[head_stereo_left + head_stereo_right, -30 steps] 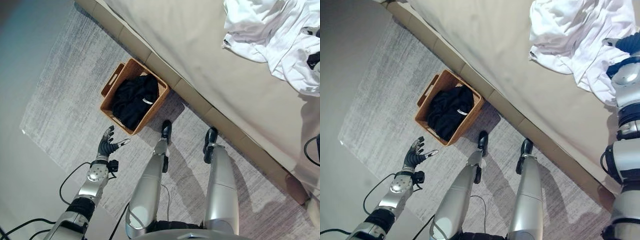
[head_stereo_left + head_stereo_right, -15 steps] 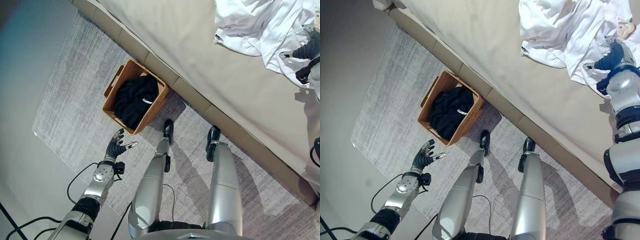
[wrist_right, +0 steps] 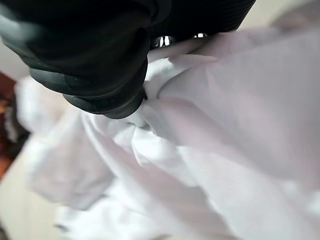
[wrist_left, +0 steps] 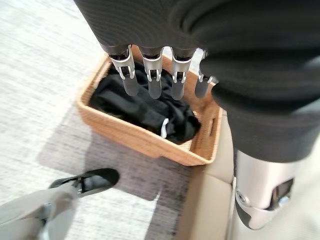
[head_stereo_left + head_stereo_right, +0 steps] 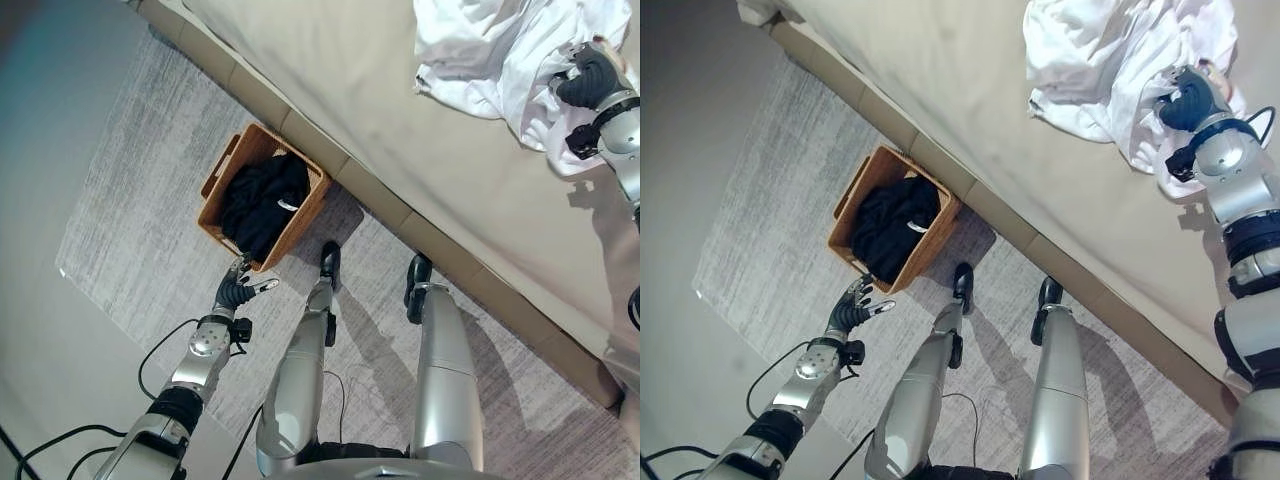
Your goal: Pick up clothes into the bucket
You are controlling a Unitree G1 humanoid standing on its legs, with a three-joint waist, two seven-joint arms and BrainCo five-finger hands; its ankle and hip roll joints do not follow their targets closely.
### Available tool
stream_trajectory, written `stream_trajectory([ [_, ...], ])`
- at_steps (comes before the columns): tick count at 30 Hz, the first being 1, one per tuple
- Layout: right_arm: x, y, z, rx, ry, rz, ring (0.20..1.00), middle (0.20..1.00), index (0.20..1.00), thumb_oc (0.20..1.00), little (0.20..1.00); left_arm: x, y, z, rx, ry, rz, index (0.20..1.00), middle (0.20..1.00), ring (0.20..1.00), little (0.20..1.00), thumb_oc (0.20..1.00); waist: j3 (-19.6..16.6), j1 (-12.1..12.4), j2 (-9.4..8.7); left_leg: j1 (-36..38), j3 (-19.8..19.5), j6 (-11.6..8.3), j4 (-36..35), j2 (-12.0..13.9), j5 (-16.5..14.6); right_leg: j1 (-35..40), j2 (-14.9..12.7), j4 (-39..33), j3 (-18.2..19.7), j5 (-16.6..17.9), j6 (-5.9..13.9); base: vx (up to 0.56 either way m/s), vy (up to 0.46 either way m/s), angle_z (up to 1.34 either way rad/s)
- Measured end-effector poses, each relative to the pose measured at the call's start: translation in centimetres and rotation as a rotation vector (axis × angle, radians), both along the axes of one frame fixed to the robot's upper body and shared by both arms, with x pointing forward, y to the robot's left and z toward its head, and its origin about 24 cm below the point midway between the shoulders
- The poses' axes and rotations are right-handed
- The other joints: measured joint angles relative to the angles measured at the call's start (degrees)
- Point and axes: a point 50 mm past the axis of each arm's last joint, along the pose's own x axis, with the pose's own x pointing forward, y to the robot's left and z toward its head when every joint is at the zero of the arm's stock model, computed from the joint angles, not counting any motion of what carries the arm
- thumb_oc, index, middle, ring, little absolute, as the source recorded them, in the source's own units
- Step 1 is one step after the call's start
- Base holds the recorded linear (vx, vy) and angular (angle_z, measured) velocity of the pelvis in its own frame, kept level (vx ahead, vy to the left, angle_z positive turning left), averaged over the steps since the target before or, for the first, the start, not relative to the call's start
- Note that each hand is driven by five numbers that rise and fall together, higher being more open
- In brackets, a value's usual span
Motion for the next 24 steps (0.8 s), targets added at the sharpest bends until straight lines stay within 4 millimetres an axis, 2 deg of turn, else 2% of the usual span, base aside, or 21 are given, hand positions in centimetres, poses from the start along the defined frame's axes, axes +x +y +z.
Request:
stream_trajectory([
  [4, -0.9, -0.9, 0.4, 0.005, -0.04, -0.014, 0.2, 0.2, 0.2, 0.2, 0.2, 0.3, 0.3, 0.6, 0.004, -0.022, 0.004, 1.0, 1.0, 1.0, 1.0, 1.0, -0.1, -0.2, -0.1, 2.7, 0.0, -0.18, -0.3, -0.1, -0.1, 3.8, -0.1, -2.0, -0.1, 0.3, 0.86, 0.02, 0.07, 0.03],
  [7, -2.0, -2.6, 0.1, 0.048, -0.079, -0.059, 0.2, 0.2, 0.2, 0.2, 0.2, 0.3, 0.8, 1.0, 0.0, -0.04, 0.016, 1.0, 1.0, 1.0, 1.0, 1.0, 0.0, -0.1, -0.1, 6.6, -0.3, -0.16, -1.0, -0.1, -0.2, 8.8, -0.2, -4.3, -0.6, 0.6, 1.65, 0.04, 0.064, 0.05],
  [10, -2.9, -3.5, 1.2, 0.071, -0.152, -0.089, 0.2, 0.2, 0.2, 0.2, 0.2, 0.5, 1.6, 1.9, 0.015, -0.072, 0.024, 1.0, 1.0, 1.0, 1.0, 1.0, -1.3, -1.1, -0.11, 8.4, 0.0, 0.24, -1.3, -0.3, -0.8, 11.4, -0.1, -6.8, -0.5, 1.0, 2.52, 0.09, 0.113, -0.05],
  [12, -3.1, -3.7, 1.4, 0.096, -0.205, -0.112, 0.2, 0.2, 0.2, 0.2, 0.2, 0.3, 2.2, 1.8, 0.016, -0.07, 0.048, 1.0, 1.0, 1.0, 1.0, 1.0, -1.6, -1.6, -0.26, 11.9, 0.0, 0.58, -1.8, -0.4, -1.0, 15.9, 0.1, -8.9, -0.6, 1.8, 3.11, 0.11, 0.082, -0.05],
  [15, -3.7, -4.5, 1.6, 0.136, -0.268, -0.151, 0.2, 0.2, 0.2, 0.2, 0.2, -0.1, 2.7, 1.9, 0.013, -0.076, 0.067, 1.0, 1.0, 1.0, 1.0, 1.0, -4.7, -1.9, -0.45, 15.0, 0.7, 1.49, -3.2, 0.3, -1.9, 19.8, 1.0, -13.5, 0.1, 3.3, 4.2, 0.14, 0.068, -0.22],
  [16, -3.8, -4.7, 1.4, 0.148, -0.279, -0.162, 0.2, 0.2, 0.2, 0.2, 0.2, -0.4, 2.8, 1.6, 0.014, -0.066, 0.072, 1.0, 1.0, 1.0, 1.0, 1.0, -5.0, -1.8, -0.5, 16.4, 0.9, 1.46, -3.8, 0.4, -1.8, 21.4, 1.2, -14.6, 0.0, 3.9, 4.09, 0.11, 0.063, -0.14],
  [17, -4.0, -5.1, 0.7, 0.157, -0.277, -0.181, 0.2, 0.2, 0.2, 0.2, 0.2, -0.4, 2.8, 1.7, 0.011, -0.071, 0.07, 1.0, 1.0, 1.0, 1.0, 1.0, -6.8, -2.0, -0.91, 17.9, 1.3, 2.0, -4.3, 0.7, -2.2, 23.5, 1.4, -16.8, 0.1, 4.3, 4.61, 0.06, 0.048, -0.15],
  [21, -3.6, -4.4, 0.0, 0.158, -0.282, -0.173, 0.2, 0.2, 0.2, 0.2, 0.2, -0.7, 3.1, 1.6, 0.012, -0.065, 0.082, 1.0, 1.0, 1.0, 1.0, 1.0, -10.2, -3.4, -1.75, 21.2, 2.3, 2.45, -5.8, 1.0, -2.6, 27.9, 2.1, -22.0, 0.4, 6.8, 5.06, 0.12, 0.063, -0.19],
  [24, -3.2, -3.8, -0.5, 0.167, -0.278, -0.162, 0.2, 0.2, 0.2, 0.2, 0.2, -1.4, 3.4, 0.9, 0.01, -0.041, 0.093, 1.0, 1.0, 1.0, 1.0, 1.0, -12.7, -3.2, -2.44, 26.2, 4.2, 2.83, -8.0, 1.5, -2.8, 33.7, 2.9, -27.6, 1.6, 8.7, 5.9, 0.09, 0.051, -0.33],
])
